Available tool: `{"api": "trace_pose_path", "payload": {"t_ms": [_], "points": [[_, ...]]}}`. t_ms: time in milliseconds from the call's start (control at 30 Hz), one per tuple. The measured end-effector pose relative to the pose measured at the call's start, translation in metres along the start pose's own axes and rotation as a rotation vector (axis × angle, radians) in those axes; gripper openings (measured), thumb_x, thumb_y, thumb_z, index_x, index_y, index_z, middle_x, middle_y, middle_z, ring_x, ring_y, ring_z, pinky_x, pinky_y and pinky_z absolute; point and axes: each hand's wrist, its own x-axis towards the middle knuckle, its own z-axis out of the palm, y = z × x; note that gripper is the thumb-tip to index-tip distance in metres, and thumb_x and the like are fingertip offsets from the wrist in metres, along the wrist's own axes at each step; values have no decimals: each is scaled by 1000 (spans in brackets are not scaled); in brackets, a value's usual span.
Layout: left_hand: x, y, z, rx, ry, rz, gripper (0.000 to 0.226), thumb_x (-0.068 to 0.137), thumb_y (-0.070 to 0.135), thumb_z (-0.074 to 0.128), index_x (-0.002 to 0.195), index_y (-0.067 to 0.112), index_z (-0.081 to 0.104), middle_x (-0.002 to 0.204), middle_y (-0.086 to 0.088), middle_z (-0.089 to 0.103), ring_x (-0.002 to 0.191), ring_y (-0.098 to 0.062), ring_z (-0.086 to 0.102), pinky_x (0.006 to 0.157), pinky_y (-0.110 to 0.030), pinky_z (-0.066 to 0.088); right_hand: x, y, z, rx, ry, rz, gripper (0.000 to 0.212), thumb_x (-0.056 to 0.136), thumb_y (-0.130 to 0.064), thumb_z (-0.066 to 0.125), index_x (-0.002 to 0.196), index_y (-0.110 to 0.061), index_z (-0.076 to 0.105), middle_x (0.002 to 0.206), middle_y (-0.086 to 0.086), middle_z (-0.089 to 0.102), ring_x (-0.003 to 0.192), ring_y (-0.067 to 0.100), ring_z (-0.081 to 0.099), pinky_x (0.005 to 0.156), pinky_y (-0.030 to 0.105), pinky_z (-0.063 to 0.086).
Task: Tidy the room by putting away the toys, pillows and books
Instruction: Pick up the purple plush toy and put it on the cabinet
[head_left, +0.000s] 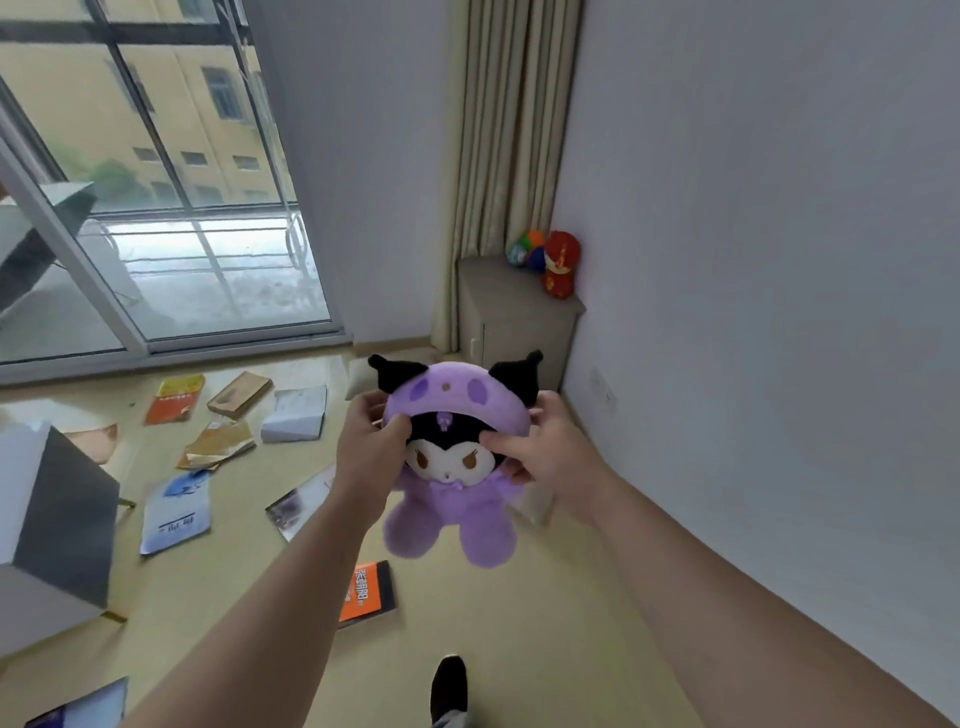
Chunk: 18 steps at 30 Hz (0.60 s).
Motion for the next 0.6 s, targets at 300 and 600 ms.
{"api": "trace_pose_path", "payload": {"t_ms": [300,600], "points": [[215,21,66,103,-50,92,27,95,14,59,121,24,62,110,5,69,99,-12,67,74,-24,52,195,-31,9,-43,122,-63,43,92,-31,74,121,-22,44,104,3,69,73,15,73,55,22,53],[376,36,147,-75,-191,-258,28,74,16,53,99,18,67,105,-9,73,97,-27,70,93,-53,58,371,-27,1,-255,268,-86,9,104,-28,53,97,-30,58,87,-8,65,75,6,59,58,14,38]]}}
